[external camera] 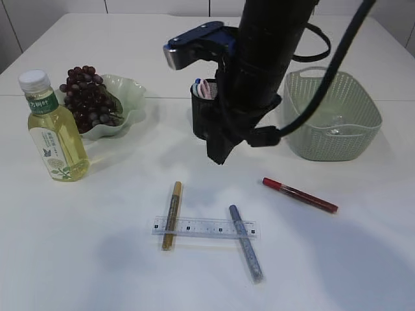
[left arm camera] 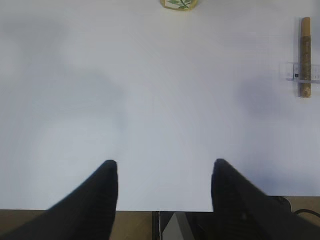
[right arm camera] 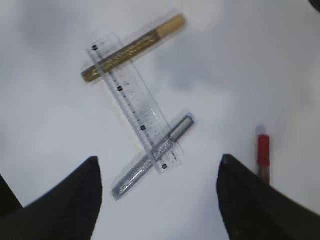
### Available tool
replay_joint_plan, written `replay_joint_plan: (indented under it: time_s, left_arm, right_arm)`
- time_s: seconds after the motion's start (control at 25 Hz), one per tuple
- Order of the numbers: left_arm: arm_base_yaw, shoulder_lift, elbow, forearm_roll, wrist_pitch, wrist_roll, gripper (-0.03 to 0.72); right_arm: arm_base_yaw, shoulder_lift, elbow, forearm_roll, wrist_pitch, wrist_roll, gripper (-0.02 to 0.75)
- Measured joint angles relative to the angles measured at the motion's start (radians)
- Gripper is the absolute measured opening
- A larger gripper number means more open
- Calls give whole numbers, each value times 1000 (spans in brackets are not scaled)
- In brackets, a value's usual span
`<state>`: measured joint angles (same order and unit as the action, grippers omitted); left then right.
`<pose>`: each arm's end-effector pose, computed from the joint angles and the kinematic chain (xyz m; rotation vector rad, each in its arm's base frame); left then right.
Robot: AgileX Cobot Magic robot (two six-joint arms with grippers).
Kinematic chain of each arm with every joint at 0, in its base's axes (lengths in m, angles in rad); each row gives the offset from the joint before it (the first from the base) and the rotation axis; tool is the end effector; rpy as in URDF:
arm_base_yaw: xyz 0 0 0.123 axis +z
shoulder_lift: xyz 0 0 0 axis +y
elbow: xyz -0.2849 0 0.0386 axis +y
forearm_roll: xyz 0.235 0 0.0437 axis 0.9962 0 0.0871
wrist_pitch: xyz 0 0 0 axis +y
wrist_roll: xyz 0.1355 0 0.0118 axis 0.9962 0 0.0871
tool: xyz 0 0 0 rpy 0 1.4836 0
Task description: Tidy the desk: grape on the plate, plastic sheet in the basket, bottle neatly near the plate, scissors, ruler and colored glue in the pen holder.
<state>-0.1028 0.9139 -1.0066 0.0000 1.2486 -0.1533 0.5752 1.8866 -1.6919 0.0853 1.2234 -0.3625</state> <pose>0.1512 -0.0156 0.3182 -0.0667 2.6414 -0.0865 0.3268 0.2248 0.2476 -1.2887 2.6067 0.1583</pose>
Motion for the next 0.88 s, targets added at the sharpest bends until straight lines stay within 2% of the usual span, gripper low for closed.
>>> replay_joint_plan:
  time_s: [0.16,0.44,0.88]
  left_arm:
    - [0,0,0,0,0,0,435]
    - [0,0,0,0,0,0,435]
    - [0,0,0,0,0,0,435]
  right_arm:
    - [0,0,-4,68,2,-236,557]
    - [0,56,-8,115,2,-574,557]
    - [0,146,-8,151,0,-641,557]
